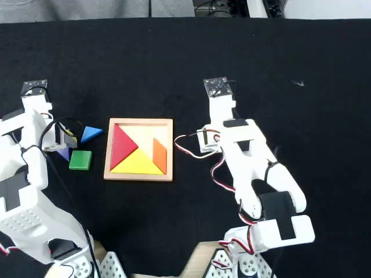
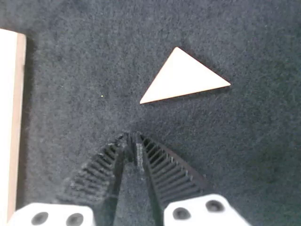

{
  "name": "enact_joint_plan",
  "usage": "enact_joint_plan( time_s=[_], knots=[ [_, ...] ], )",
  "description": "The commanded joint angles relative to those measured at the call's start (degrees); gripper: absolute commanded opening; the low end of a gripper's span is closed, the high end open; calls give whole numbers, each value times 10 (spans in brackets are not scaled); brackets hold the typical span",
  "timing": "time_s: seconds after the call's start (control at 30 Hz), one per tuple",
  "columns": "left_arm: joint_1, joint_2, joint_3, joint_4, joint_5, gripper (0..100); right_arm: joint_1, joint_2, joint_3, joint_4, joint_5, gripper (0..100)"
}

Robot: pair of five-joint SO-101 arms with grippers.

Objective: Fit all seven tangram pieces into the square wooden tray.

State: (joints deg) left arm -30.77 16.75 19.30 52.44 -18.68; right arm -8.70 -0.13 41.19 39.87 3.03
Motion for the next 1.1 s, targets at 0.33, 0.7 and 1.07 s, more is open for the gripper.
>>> enact_joint_plan(
  time_s=[0.33,0.7,1.07],
  knots=[
    [4,-4,-39,6,5,126,5,0,-33,-9,6,14],
    [21,-101,-49,36,5,123,5,-2,-33,-9,6,15],
    [169,-181,-75,82,-178,123,55,-6,-51,-7,6,14]
  ],
)
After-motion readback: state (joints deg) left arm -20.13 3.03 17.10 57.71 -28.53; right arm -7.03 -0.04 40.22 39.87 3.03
